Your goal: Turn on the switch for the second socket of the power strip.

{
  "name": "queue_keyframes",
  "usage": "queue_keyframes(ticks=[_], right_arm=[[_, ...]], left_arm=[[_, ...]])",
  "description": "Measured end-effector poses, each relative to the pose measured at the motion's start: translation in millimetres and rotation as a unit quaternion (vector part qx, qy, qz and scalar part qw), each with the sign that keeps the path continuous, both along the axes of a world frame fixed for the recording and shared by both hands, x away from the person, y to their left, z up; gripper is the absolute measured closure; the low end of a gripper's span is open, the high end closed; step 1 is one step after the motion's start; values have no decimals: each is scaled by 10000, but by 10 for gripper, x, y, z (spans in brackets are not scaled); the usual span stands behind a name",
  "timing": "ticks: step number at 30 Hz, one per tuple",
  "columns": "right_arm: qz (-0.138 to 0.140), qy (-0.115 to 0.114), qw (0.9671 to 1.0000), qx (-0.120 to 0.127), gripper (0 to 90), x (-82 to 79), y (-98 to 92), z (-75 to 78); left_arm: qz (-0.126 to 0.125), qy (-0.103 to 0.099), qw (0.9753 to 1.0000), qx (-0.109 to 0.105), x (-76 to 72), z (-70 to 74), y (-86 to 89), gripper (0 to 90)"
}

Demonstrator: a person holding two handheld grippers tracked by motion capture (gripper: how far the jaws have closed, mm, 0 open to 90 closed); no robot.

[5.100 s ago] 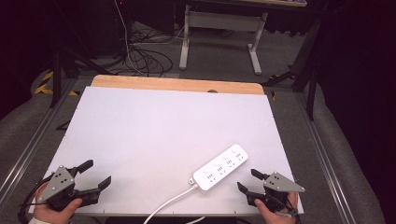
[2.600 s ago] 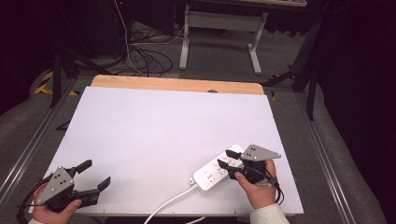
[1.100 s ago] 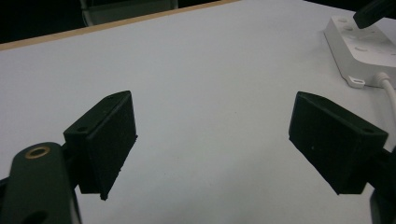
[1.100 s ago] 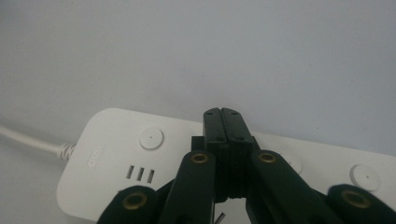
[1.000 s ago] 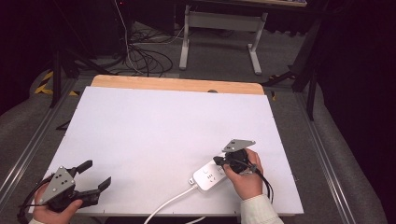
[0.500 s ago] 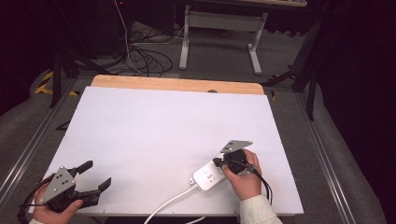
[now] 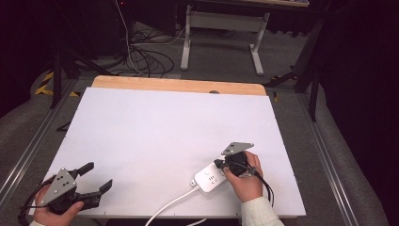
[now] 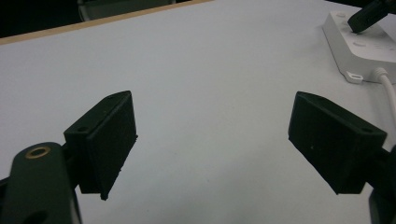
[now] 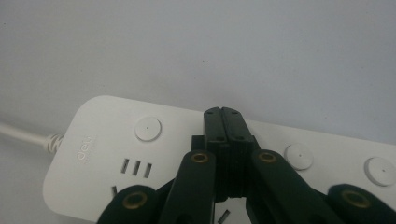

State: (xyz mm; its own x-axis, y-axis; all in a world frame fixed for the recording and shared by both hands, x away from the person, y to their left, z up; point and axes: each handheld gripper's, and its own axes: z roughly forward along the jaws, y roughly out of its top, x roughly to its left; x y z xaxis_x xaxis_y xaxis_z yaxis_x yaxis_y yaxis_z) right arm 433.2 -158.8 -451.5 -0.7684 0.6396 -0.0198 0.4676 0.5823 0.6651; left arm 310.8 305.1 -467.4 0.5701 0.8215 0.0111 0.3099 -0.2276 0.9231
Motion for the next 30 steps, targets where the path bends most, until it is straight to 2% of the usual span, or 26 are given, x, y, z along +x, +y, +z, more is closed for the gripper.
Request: queue_keyframes(ticks=[19, 30], right_arm=[[38, -60, 9998, -172, 900, -12, 34, -12], [23, 25, 9998, -185, 900, 4, 39, -13]], left_arm=[[22, -23, 10000, 23, -2, 2, 3, 156], [34, -8, 10000, 28, -3, -1, -4, 156]])
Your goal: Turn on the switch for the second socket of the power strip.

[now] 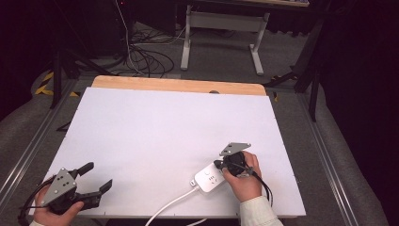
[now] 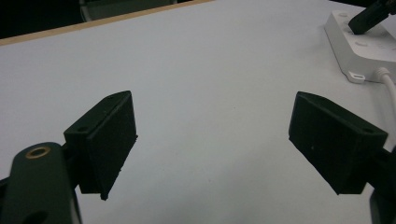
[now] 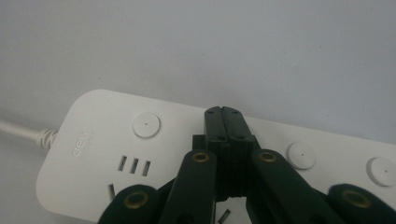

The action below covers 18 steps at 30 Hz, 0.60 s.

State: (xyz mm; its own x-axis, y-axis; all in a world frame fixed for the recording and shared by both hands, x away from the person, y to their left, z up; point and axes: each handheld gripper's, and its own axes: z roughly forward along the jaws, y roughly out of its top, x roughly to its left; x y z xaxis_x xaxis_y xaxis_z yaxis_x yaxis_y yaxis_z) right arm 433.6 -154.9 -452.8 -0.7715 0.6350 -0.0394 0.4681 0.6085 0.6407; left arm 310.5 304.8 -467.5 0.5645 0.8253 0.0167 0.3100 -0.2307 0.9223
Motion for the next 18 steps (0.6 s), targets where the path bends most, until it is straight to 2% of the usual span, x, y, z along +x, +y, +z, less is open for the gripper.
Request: queue_keyframes(ticks=[6, 9, 10, 11, 12, 13, 14, 18], right_arm=[[-14, -19, 10000, -71, 900, -2, 19, 2], [7, -99, 9999, -130, 900, -18, 28, 5], [3, -106, 9999, -94, 900, -21, 21, 7], [27, -190, 9998, 48, 900, -44, 3, 21], [27, -190, 9998, 48, 900, -44, 3, 21], [6, -339, 9994, 108, 900, -63, -14, 35], [6, -339, 9994, 108, 900, -63, -14, 35], [23, -440, 9982, 399, 900, -92, -52, 117]], left_arm=[[2, -9, 10000, -5, -2, 0, -2, 156], [-6, -4, 10000, 40, 2, 1, 3, 155], [-7, 1, 10000, 36, 3, 1, 3, 156], [-22, 2, 10000, 28, 6, 1, 4, 156], [-19, 17, 10000, -22, 7, -2, -1, 156], [-24, 17, 10000, -30, 10, -2, 1, 155], [-20, 23, 10000, -29, 12, -3, 2, 155], [-27, 24, 10000, -13, 9, -3, -1, 155]])
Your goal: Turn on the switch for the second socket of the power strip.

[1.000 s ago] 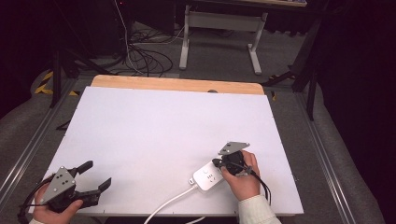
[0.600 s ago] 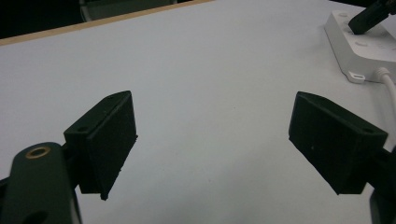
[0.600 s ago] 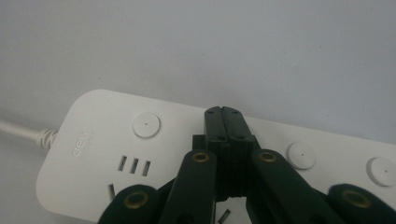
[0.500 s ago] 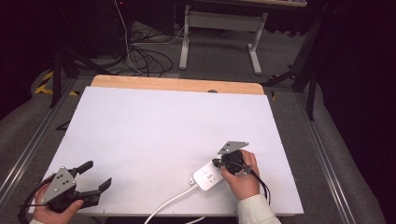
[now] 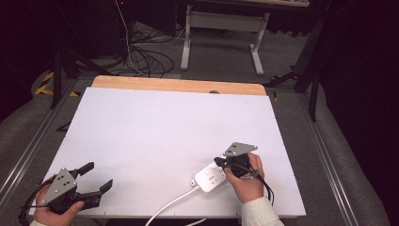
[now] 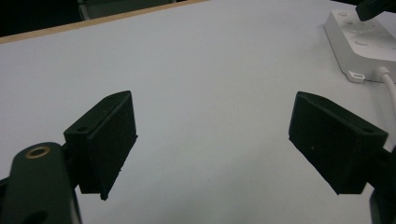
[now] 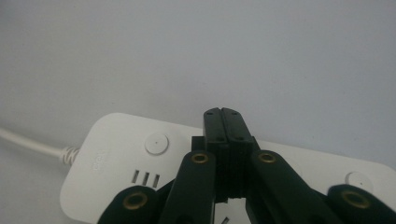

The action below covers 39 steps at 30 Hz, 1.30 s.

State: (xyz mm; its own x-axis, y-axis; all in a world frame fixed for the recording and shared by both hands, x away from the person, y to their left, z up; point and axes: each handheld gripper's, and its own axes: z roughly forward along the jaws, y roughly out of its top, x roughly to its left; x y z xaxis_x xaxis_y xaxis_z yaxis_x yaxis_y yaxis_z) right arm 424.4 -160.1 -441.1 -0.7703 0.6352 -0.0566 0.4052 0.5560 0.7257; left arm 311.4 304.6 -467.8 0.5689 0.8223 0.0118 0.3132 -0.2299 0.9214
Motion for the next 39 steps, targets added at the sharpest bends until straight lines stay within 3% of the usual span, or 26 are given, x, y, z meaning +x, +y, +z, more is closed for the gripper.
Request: queue_keyframes(ticks=[11, 20, 28, 30, 32, 39], right_arm=[[145, -65, 9997, 160, 900, -52, 13, 81], [146, -255, 9989, 362, 900, -103, -13, 178], [220, -253, 9986, 414, 900, -109, -9, 186], [213, -213, 9984, 483, 729, -110, -4, 193], [158, -167, 9981, 568, 620, -114, -2, 210], [135, -320, 9966, 743, 397, -183, -50, 347]], left_arm=[[1, -9, 10000, -20, 4, -3, 2, 156], [3, -42, 10000, -64, 4, -8, -3, 151], [-3, -24, 10000, -64, 7, -7, -2, 148], [-19, -25, 10000, -75, 13, -8, -2, 138], [-58, -16, 9999, -97, 14, -13, -6, 114], [-38, -12, 9998, -184, 19, -17, -11, 76]])
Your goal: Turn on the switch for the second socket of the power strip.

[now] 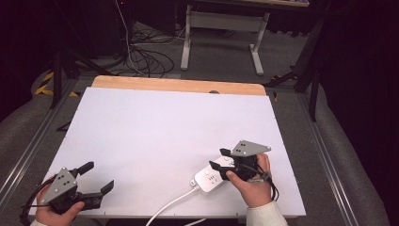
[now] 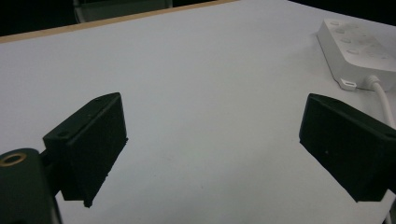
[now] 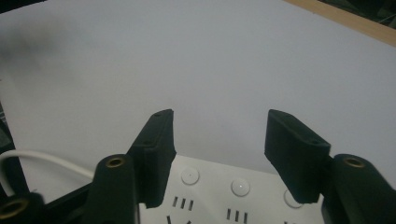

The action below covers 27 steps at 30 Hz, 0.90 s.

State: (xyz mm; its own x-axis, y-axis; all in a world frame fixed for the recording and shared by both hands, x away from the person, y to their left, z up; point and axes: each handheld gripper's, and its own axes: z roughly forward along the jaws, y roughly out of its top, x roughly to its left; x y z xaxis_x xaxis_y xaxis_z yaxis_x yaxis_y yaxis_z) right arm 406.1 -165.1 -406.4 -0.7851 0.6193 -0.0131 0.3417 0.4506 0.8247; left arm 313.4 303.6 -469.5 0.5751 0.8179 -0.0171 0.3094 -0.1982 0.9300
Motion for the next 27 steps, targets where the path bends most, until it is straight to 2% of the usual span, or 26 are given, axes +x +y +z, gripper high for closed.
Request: queue_keyframes(ticks=[8, 14, 22, 26, 27], right_arm=[[9, -197, 9998, 13, 262, -27, -80, 39], [-47, -384, 9990, 209, 180, -49, -245, 57], [-110, -434, 9982, 400, 118, -80, -513, 61], [-113, -437, 9979, 458, 96, -106, -663, 43], [-62, -326, 9985, 435, 73, -121, -730, 15]], left_arm=[[3, -85, 9999, -57, 7, 2, 2, 62], [20, -43, 10000, -79, 12, 16, -1, 73], [-45, -40, 9998, -169, -14, 39, 10, 77], [-107, -63, 9998, -157, -21, 44, 8, 115], [-103, -50, 9998, -143, -22, 44, 3, 113]])
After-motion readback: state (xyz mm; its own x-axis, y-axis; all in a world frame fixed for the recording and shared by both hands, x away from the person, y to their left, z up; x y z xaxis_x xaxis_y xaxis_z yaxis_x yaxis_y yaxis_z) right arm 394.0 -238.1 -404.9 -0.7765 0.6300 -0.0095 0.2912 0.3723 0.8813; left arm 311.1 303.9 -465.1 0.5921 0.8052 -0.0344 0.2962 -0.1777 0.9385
